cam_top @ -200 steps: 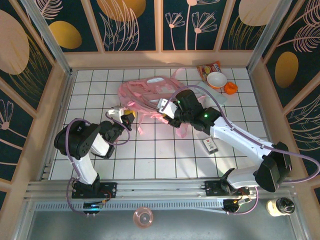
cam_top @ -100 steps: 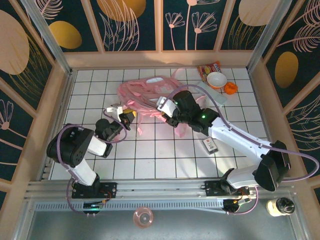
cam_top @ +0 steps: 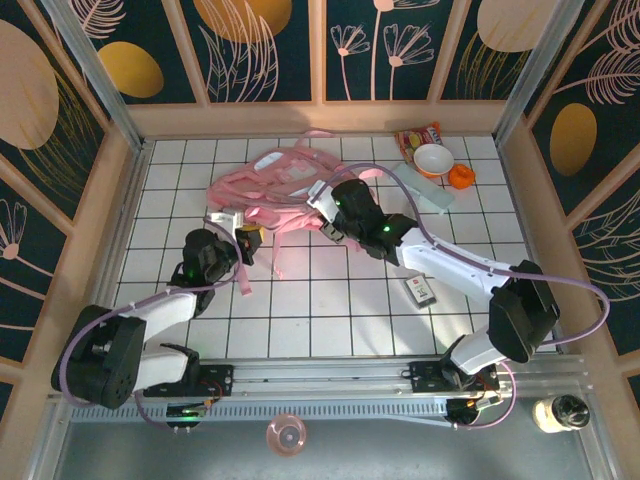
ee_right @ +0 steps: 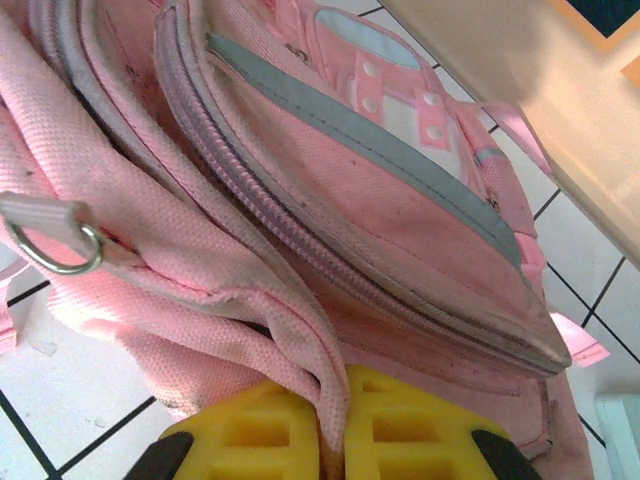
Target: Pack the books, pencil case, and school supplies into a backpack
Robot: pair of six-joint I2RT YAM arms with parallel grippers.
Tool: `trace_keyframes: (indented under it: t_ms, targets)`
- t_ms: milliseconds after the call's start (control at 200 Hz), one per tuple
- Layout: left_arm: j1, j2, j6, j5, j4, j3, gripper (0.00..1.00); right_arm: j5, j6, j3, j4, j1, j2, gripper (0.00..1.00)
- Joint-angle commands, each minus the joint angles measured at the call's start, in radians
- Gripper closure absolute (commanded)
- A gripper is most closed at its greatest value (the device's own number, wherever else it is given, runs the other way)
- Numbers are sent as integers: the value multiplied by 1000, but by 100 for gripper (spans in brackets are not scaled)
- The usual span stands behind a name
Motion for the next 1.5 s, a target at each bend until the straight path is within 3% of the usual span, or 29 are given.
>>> trace_keyframes:
  t_ms: [0,175,295,420,505,570,761,851,936,1091,1221,1246,1306,1371,1496]
  targets:
    - [-42,-38,31,8,-161,67,100,87,99,36,101,4,9,100]
    - [-42,6,-77,-25,-177,76,99,156,185,11,90,67,-19,100]
    - [-42,64,-120,127,-58,69,87,175,346,24,26,70,-6,100]
    - [-43,104,-126,176,-64,95,85,172,367,5,34,87,-8,100]
    - [-42,98,-110,125,-78,91,97,183,367,2,32,87,-21,100]
    - [-42,96,-97,115,-78,91,100,196,371,3,29,87,-32,100]
    - [-44,120,-127,420,31,99,100,209,452,28,0,68,9,100]
    - [-45,102,-124,488,28,104,100,204,468,22,-12,34,40,100]
    - [-45,62,-53,446,-103,127,100,188,469,-2,-8,-5,54,100]
    - [-39,41,5,128,-367,179,100,62,420,-47,0,-50,18,100]
    - [-27,80,-15,79,-367,175,100,-126,384,-93,8,-49,-54,72]
    - [-26,91,-17,65,-368,177,100,-194,369,-107,9,-49,-74,60]
    - [-23,125,-18,28,-378,187,100,-294,344,-133,11,-48,-114,42]
    - [-24,158,-12,32,-377,202,100,-339,303,-161,12,-40,-152,34]
    - [-22,200,-11,86,-344,206,100,-278,157,-174,8,-4,-163,32]
